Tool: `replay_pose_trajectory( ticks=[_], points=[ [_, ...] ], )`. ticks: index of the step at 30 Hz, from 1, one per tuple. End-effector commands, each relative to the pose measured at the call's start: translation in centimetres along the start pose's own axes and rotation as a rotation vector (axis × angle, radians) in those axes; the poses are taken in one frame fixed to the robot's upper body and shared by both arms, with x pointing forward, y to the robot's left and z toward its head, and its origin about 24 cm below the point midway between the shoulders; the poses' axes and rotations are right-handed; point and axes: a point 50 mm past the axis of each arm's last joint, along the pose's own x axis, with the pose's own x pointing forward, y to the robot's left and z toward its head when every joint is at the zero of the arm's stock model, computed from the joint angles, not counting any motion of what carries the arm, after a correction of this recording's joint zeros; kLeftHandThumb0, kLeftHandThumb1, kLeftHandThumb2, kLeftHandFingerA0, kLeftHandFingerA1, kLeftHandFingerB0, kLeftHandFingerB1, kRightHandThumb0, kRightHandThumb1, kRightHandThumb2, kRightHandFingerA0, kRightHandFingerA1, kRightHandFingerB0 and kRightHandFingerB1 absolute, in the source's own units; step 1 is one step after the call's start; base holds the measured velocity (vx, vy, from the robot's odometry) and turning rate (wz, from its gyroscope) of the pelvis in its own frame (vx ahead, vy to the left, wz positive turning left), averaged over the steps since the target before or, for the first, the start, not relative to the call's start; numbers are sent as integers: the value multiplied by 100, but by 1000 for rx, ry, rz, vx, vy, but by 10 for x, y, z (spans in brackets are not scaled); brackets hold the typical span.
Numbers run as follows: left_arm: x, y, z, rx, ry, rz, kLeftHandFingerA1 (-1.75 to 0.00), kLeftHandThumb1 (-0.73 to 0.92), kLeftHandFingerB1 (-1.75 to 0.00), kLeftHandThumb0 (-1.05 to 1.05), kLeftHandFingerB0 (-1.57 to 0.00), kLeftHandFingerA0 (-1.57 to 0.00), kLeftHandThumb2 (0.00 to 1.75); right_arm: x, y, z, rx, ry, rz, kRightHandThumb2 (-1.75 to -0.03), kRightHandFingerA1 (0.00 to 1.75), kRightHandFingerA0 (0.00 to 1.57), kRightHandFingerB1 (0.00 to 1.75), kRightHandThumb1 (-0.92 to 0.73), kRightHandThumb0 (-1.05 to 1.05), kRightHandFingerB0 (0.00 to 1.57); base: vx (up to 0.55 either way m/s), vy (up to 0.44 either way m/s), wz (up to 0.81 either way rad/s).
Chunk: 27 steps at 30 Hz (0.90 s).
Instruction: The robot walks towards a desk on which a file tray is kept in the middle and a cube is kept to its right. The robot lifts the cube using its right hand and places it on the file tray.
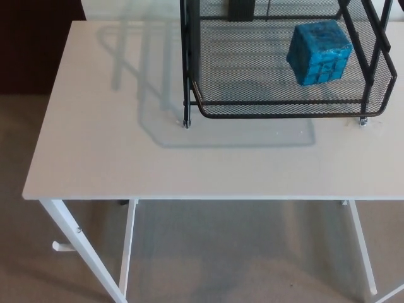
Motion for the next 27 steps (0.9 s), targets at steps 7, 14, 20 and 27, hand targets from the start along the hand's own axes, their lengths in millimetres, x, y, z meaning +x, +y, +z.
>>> replay_pose_trajectory(
  ticks=[7,14,20,27],
  points=[
    [-3,13,0,35,3,20,-53,89,-39,-63,-26,-41,66,-123,80,-179,-1349,808,806,-59,48,28,45,-67,-60,46,0,0,0],
    [-2,16,1,54,31,29,-55,89,-42,-61,-29,-40,66,-139,79,-159,14,876,127,-102,99,61,25,-79,-65,0,0,0,0],
    [-4,19,-6,53,76,62,-56,86,-44,-61,-28,-37,66,-138,82,-157,-92,585,341,-58,109,66,93,-64,-45,65,0,0,0],
    [-3,19,-4,37,70,61,-56,85,-43,-65,-26,-34,68,-137,83,-154,-146,516,359,-58,109,66,93,-64,-45,65,0,0,2]
  ],
)
